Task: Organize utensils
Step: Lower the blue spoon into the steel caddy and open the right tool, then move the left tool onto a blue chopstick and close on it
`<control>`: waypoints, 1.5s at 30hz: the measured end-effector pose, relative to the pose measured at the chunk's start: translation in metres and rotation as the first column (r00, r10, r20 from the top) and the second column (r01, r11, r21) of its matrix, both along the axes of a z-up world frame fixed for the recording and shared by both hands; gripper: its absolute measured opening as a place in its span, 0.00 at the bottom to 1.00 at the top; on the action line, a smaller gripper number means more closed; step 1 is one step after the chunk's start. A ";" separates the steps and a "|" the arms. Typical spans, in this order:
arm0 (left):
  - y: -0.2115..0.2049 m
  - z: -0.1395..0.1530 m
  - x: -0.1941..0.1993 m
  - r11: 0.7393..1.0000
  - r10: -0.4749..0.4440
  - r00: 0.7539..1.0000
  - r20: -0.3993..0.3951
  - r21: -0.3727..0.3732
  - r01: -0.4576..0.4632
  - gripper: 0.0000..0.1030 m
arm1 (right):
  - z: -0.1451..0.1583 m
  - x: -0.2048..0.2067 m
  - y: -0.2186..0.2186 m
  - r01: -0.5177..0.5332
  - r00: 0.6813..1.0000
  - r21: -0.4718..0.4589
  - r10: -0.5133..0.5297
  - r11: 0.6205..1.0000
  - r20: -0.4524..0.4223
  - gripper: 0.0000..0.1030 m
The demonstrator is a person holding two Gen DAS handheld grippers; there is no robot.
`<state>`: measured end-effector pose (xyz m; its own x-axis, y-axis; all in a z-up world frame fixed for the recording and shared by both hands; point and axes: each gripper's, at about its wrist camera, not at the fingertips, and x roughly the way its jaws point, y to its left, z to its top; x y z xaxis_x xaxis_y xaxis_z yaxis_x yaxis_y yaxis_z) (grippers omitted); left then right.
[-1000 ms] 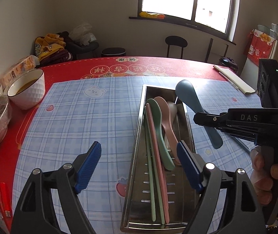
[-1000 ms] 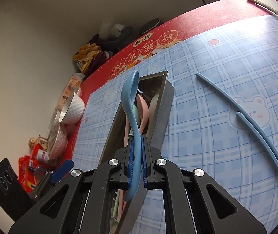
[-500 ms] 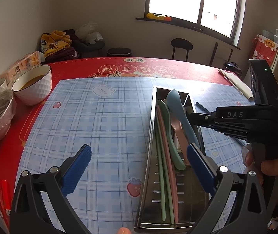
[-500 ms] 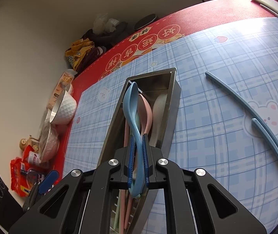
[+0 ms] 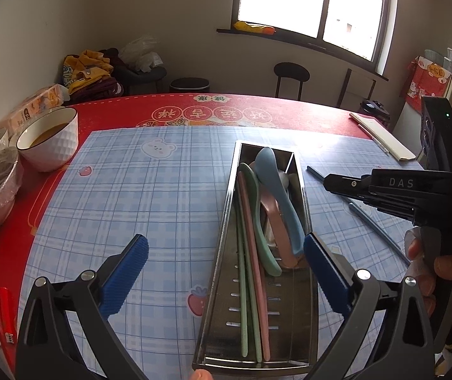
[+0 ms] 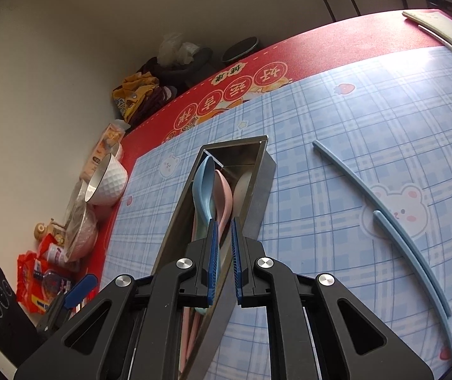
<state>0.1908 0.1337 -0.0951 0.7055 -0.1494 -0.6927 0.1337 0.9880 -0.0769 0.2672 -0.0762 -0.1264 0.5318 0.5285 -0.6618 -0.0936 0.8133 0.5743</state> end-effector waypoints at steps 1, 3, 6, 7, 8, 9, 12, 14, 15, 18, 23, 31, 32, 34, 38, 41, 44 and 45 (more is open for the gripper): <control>-0.002 0.001 -0.001 1.000 0.001 1.000 -0.001 0.001 -0.001 0.93 | 0.001 -0.001 -0.006 0.001 1.000 -0.010 -0.001 1.000 0.008 0.09; -0.007 0.002 -0.002 1.000 -0.003 1.000 -0.002 -0.005 0.003 0.93 | 0.002 -0.004 -0.018 0.007 1.000 -0.029 -0.006 1.000 0.022 0.10; -0.016 0.005 -0.003 1.000 -0.002 1.000 -0.003 0.000 0.002 0.93 | 0.003 -0.009 -0.041 0.026 0.999 -0.048 -0.024 0.999 0.038 0.11; -0.019 0.005 -0.004 1.000 -0.004 1.000 -0.003 0.001 0.004 0.93 | 0.003 -0.011 -0.048 0.036 0.998 -0.054 -0.034 0.998 0.043 0.11; -0.023 0.006 -0.004 1.000 -0.005 1.000 -0.003 0.006 0.005 0.93 | 0.003 -0.012 -0.056 0.047 0.998 -0.056 -0.044 0.997 0.046 0.11; -0.026 0.006 -0.004 1.000 -0.005 1.000 -0.001 0.010 0.005 0.93 | 0.002 -0.014 -0.063 0.056 0.998 -0.057 -0.054 0.997 0.045 0.11; -0.036 0.008 -0.005 1.000 -0.007 1.000 -0.003 0.009 0.007 0.93 | -0.001 -0.018 -0.084 0.078 0.996 -0.052 -0.076 0.996 0.039 0.11; -0.045 0.009 -0.006 1.000 -0.017 1.000 -0.002 0.008 0.017 0.92 | -0.003 -0.022 -0.098 0.081 0.996 -0.051 -0.079 0.995 0.038 0.11; -0.050 0.009 -0.007 1.000 -0.026 1.000 -0.003 0.007 0.026 0.92 | -0.004 -0.024 -0.104 0.078 0.996 -0.056 -0.076 0.995 0.039 0.11; -0.070 0.007 -0.007 0.998 -0.059 0.998 -0.016 -0.001 0.059 0.83 | -0.007 -0.032 -0.119 0.065 0.997 -0.083 -0.061 0.994 0.049 0.15; -0.113 -0.005 -0.005 0.994 -0.109 0.993 -0.052 0.003 0.109 0.61 | -0.008 -0.049 -0.147 0.061 0.996 -0.144 -0.050 0.988 0.079 0.22; -0.194 -0.040 0.006 0.988 -0.157 0.977 -0.143 -0.023 0.155 0.54 | -0.015 -0.067 -0.198 0.116 0.991 -0.132 -0.105 0.984 0.089 0.37; -0.203 -0.044 0.006 0.987 -0.159 0.975 -0.153 -0.023 0.158 0.54 | -0.016 -0.069 -0.203 0.120 0.990 -0.130 -0.109 0.984 0.090 0.38; -0.219 -0.051 0.006 0.986 -0.165 0.972 -0.167 -0.014 0.165 0.54 | -0.018 -0.074 -0.213 0.120 0.990 -0.121 -0.110 0.985 0.093 0.39; -0.249 -0.061 0.000 0.982 -0.179 0.969 -0.169 0.032 0.187 0.55 | -0.022 -0.082 -0.229 0.127 0.989 -0.102 -0.117 0.987 0.093 0.39; -0.262 -0.069 -0.003 0.978 -0.173 0.969 -0.174 0.084 0.189 0.55 | -0.023 -0.085 -0.239 0.142 0.986 -0.074 -0.135 0.987 0.093 0.39; -0.269 -0.076 -0.004 0.973 -0.171 0.967 -0.187 0.121 0.196 0.56 | -0.025 -0.086 -0.245 0.151 0.985 -0.051 -0.146 0.987 0.092 0.39; -0.270 -0.078 -0.005 0.971 -0.169 0.967 -0.190 0.134 0.196 0.56 | -0.026 -0.086 -0.246 0.152 0.985 -0.043 -0.148 0.987 0.092 0.39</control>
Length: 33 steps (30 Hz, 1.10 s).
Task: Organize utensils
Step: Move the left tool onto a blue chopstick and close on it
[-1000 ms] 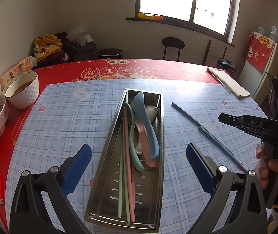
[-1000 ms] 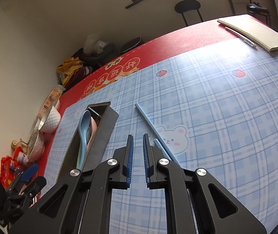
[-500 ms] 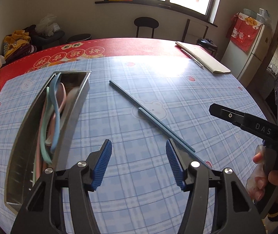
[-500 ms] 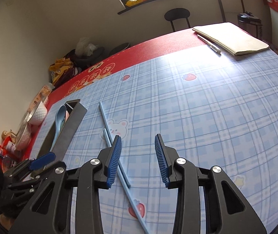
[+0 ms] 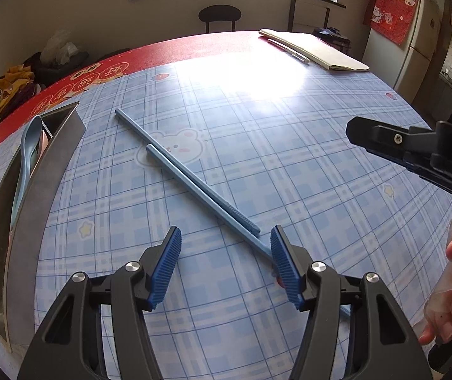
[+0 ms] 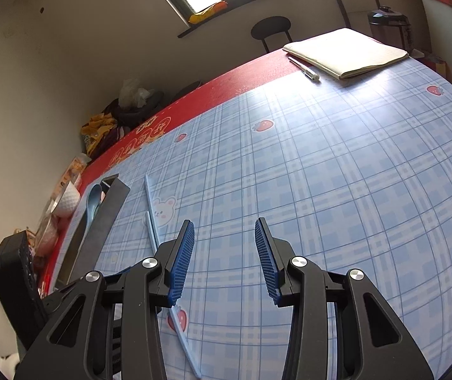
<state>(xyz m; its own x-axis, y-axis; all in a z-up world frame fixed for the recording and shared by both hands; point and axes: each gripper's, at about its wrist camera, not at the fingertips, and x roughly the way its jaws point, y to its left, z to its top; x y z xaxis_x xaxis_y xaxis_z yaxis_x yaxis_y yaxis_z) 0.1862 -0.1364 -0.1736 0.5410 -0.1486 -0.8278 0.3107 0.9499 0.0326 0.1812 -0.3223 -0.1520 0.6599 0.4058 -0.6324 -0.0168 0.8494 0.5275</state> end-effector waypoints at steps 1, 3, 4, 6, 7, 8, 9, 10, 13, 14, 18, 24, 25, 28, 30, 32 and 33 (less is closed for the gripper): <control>-0.001 0.000 -0.001 1.000 -0.001 1.000 0.008 0.008 0.000 0.56 | -0.001 0.000 -0.001 0.001 1.000 0.007 -0.001 1.000 0.000 0.39; 0.000 0.000 -0.002 1.000 -0.004 1.000 0.013 0.028 0.004 0.57 | -0.002 0.000 -0.002 0.002 1.000 0.022 -0.002 1.000 0.001 0.39; 0.001 0.001 -0.003 0.999 -0.002 1.000 0.011 0.035 0.001 0.57 | -0.002 -0.001 -0.003 0.001 1.000 0.029 -0.001 1.000 0.003 0.39; 0.006 0.001 -0.006 0.999 -0.003 1.000 0.011 0.053 0.002 0.57 | -0.002 -0.001 -0.003 -0.003 1.000 0.039 0.003 0.999 0.006 0.39; 0.010 0.002 -0.008 0.998 -0.002 1.000 0.011 0.062 0.001 0.57 | -0.002 -0.001 -0.002 -0.006 1.000 0.044 0.005 0.999 0.007 0.39; 0.014 0.002 -0.009 0.998 0.002 1.000 0.009 0.068 -0.002 0.57 | -0.003 -0.001 -0.001 -0.008 1.000 0.048 0.008 0.999 0.008 0.39; 0.019 0.002 -0.009 0.997 0.009 1.000 0.007 0.072 -0.009 0.57 | -0.003 -0.001 0.000 -0.012 1.000 0.052 0.012 0.999 0.008 0.39; 0.025 0.003 -0.009 0.997 0.019 1.000 0.003 0.074 -0.019 0.57 | -0.003 0.000 0.001 -0.016 1.000 0.055 0.016 0.998 0.009 0.39; 0.040 0.003 -0.004 0.995 0.053 0.999 -0.001 0.080 -0.052 0.57 | -0.003 0.001 0.005 -0.025 1.000 0.064 0.024 0.998 0.014 0.39; 0.044 0.003 -0.002 0.995 0.063 0.998 0.002 0.081 -0.063 0.57 | -0.003 0.001 0.006 -0.026 1.000 0.066 0.026 0.997 0.015 0.39; 0.057 0.003 0.008 0.992 0.107 0.994 0.013 0.067 -0.107 0.57 | -0.005 0.003 0.010 -0.034 0.999 0.068 0.033 0.997 0.017 0.39; 0.057 0.004 0.016 0.992 0.109 0.993 0.039 0.059 -0.111 0.51 | -0.011 0.004 0.011 -0.032 0.999 0.070 0.031 0.997 0.018 0.39; 0.056 0.004 0.016 0.993 0.099 0.994 0.048 0.059 -0.102 0.49 | -0.013 0.004 0.010 -0.030 0.999 0.072 0.028 0.997 0.019 0.39; 0.050 0.003 0.014 0.995 0.073 0.995 0.072 0.057 -0.077 0.41 | -0.016 0.004 0.008 -0.026 1.000 0.081 0.024 0.996 0.020 0.39; 0.052 0.002 0.014 0.996 0.075 0.994 0.075 0.038 -0.078 0.40 | -0.018 0.004 0.007 -0.025 1.000 0.090 0.023 0.996 0.017 0.39; 0.054 0.002 0.016 0.996 0.084 0.994 0.071 0.016 -0.085 0.40 | -0.020 0.004 0.005 -0.023 1.000 0.098 0.021 0.995 0.018 0.39; 0.054 0.001 0.018 0.996 0.087 0.994 0.069 0.008 -0.088 0.40 | -0.021 0.003 0.004 -0.020 1.000 0.104 0.018 0.994 0.018 0.39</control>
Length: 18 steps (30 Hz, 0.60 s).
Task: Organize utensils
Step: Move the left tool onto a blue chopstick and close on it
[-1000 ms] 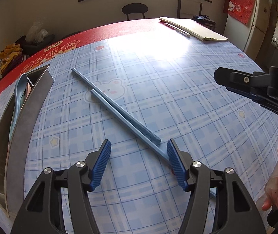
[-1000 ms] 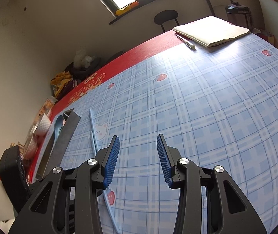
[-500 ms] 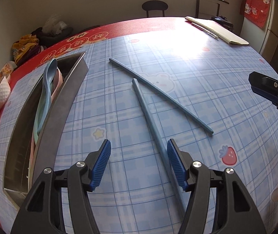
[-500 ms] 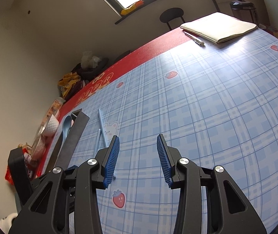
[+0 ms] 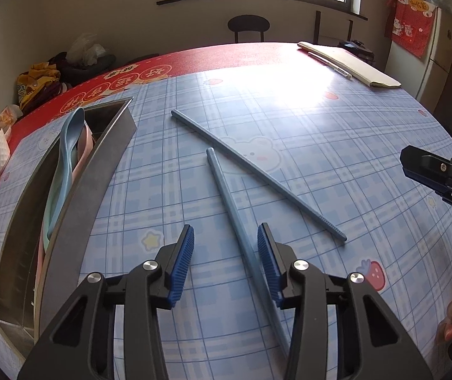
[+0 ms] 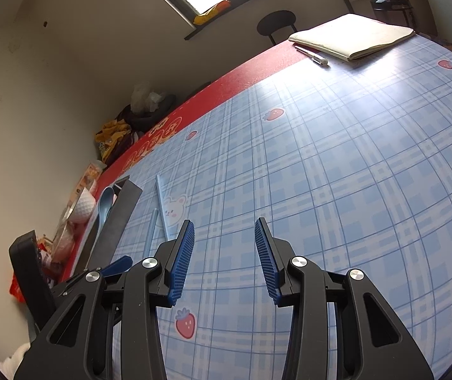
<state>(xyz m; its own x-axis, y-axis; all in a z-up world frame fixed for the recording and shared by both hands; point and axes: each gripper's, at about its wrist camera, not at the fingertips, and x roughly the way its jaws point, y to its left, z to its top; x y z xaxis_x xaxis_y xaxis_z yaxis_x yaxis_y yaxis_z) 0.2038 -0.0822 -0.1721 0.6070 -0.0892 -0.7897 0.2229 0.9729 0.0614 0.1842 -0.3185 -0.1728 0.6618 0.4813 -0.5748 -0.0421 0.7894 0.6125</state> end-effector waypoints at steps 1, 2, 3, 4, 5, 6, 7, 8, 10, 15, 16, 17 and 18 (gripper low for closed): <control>0.000 0.000 0.001 1.000 0.001 1.000 0.000 -0.004 -0.001 0.40 | 0.000 0.000 -0.001 0.003 1.000 0.004 -0.003 1.000 0.001 0.39; 0.000 0.000 0.001 1.000 0.001 1.000 0.000 -0.005 -0.001 0.40 | 0.000 -0.001 -0.002 0.005 1.000 0.005 -0.005 1.000 0.004 0.39; 0.000 0.000 0.002 1.000 0.001 1.000 0.000 -0.008 -0.001 0.40 | 0.000 -0.001 -0.002 0.007 1.000 0.006 -0.007 1.000 0.006 0.39; 0.001 -0.001 0.002 1.000 0.001 1.000 0.000 -0.012 -0.001 0.40 | -0.001 -0.001 -0.002 0.008 1.000 0.007 -0.008 1.000 0.007 0.39; 0.002 -0.001 0.002 1.000 0.001 1.000 0.000 -0.018 -0.001 0.40 | -0.001 -0.002 -0.002 0.007 1.000 0.007 -0.007 1.000 0.007 0.39; 0.003 -0.001 0.001 1.000 -0.001 1.000 -0.001 -0.027 0.001 0.38 | -0.001 -0.002 -0.002 0.005 1.000 0.007 -0.005 1.000 0.008 0.39; 0.003 -0.001 0.001 0.999 -0.005 1.000 -0.001 -0.034 0.005 0.37 | -0.001 -0.002 -0.001 0.003 1.000 0.005 -0.003 1.000 0.010 0.39; 0.003 -0.001 0.001 0.999 -0.011 1.000 0.001 -0.037 0.011 0.34 | -0.001 -0.003 -0.001 0.002 1.000 0.003 -0.002 1.000 0.012 0.39; 0.002 -0.001 -0.001 0.999 -0.016 1.000 0.006 -0.042 0.016 0.31 | -0.001 -0.005 0.000 -0.003 1.000 -0.002 0.003 1.000 0.018 0.39; 0.004 -0.002 -0.006 0.998 -0.011 1.000 0.020 -0.054 0.012 0.09 | 0.000 -0.010 0.000 0.000 0.999 0.008 -0.001 1.000 0.040 0.39; 0.005 -0.002 -0.007 0.998 -0.007 1.000 0.021 -0.059 0.008 0.08 | 0.000 -0.012 -0.001 0.004 0.999 0.014 -0.005 1.000 0.044 0.39; 0.007 -0.002 -0.007 0.997 -0.006 1.000 0.020 -0.071 0.008 0.07 | 0.000 -0.013 -0.003 0.007 0.999 0.022 -0.008 1.000 0.049 0.39; 0.010 -0.001 -0.007 0.996 -0.006 1.000 0.021 -0.086 0.008 0.06 | 0.000 -0.014 -0.004 0.010 0.999 0.029 -0.012 1.000 0.053 0.39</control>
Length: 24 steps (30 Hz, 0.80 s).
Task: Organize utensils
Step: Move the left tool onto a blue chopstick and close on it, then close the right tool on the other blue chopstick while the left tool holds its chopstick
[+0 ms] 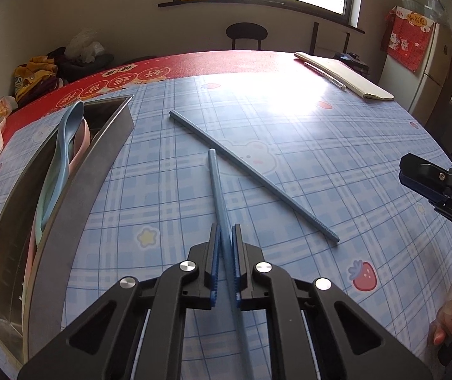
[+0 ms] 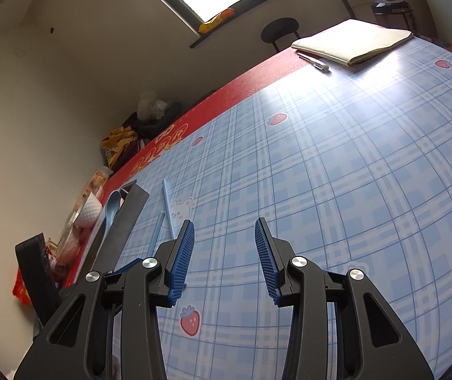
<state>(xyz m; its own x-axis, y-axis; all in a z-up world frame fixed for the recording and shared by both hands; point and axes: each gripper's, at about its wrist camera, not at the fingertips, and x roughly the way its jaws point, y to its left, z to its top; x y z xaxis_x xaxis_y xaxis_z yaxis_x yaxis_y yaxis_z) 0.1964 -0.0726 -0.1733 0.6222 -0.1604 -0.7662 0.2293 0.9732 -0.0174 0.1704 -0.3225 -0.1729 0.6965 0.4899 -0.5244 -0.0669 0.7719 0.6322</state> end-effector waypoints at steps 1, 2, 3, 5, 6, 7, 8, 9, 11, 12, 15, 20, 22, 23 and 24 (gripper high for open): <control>0.003 0.001 -0.001 1.000 0.001 1.000 0.007 -0.018 -0.001 0.06 | 0.000 -0.001 -0.001 0.003 1.000 0.007 -0.003 1.000 0.004 0.39; 0.005 0.003 -0.003 0.999 -0.002 1.000 0.017 -0.037 0.002 0.06 | 0.000 -0.001 -0.003 0.005 1.000 0.015 -0.005 1.000 0.008 0.39; 0.007 0.005 -0.004 0.999 -0.003 1.000 0.025 -0.054 0.004 0.06 | -0.001 -0.001 -0.005 0.008 1.000 0.021 -0.008 1.000 0.009 0.39; 0.012 0.007 -0.006 0.996 0.002 0.999 0.037 -0.085 0.001 0.06 | -0.002 -0.001 -0.006 0.012 1.000 0.028 -0.012 1.000 0.005 0.39; 0.015 0.008 -0.006 0.995 0.007 0.999 0.042 -0.101 -0.002 0.06 | -0.002 0.000 -0.007 0.012 1.000 0.030 -0.013 0.999 0.002 0.39; 0.017 0.009 -0.007 0.993 0.009 0.999 0.047 -0.119 -0.004 0.06 | -0.003 0.000 -0.007 0.012 1.000 0.030 -0.012 0.999 0.001 0.39; 0.019 0.010 -0.007 0.991 0.013 0.999 0.052 -0.135 -0.005 0.06 | -0.002 0.001 -0.006 0.009 1.000 0.029 -0.009 1.000 0.000 0.39; 0.022 0.011 -0.008 0.988 0.016 0.998 0.057 -0.153 -0.007 0.06 | -0.002 0.001 -0.006 0.006 1.000 0.025 -0.006 1.000 0.000 0.39; 0.027 0.014 -0.009 0.983 0.028 0.997 0.067 -0.182 -0.016 0.06 | -0.001 0.001 -0.003 -0.002 1.000 0.011 0.002 1.000 0.005 0.39; 0.029 0.014 -0.010 0.980 0.033 0.997 0.072 -0.196 -0.018 0.06 | 0.000 0.002 -0.001 -0.006 1.000 0.002 0.006 1.000 0.007 0.39; 0.034 0.018 -0.013 0.974 0.045 0.995 0.091 -0.224 -0.023 0.06 | 0.001 0.006 0.006 -0.025 1.000 -0.039 0.025 0.999 -0.004 0.39; 0.035 0.022 -0.017 0.971 0.050 0.992 0.114 -0.237 -0.021 0.06 | 0.007 0.027 0.036 -0.113 0.992 -0.199 0.100 0.973 -0.074 0.39; 0.036 0.023 -0.018 0.968 0.052 0.991 0.124 -0.249 -0.020 0.06 | 0.012 0.035 0.056 -0.186 0.982 -0.262 0.166 0.947 -0.094 0.39; 0.038 0.024 -0.020 0.965 0.055 0.990 0.129 -0.260 -0.020 0.06 | 0.014 0.040 0.067 -0.223 0.974 -0.299 0.200 0.928 -0.105 0.39; 0.040 0.025 -0.021 0.963 0.061 0.989 0.136 -0.268 -0.023 0.06 | 0.016 0.045 0.077 -0.249 0.968 -0.341 0.226 0.906 -0.108 0.39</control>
<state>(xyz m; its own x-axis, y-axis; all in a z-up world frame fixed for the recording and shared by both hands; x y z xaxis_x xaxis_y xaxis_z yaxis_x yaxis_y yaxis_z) 0.1758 -0.0328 -0.1481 0.7322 -0.3172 -0.6028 0.2072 0.9467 -0.2465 0.2152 -0.2454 -0.1565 0.5414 0.4138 -0.7319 -0.2442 0.9104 0.3341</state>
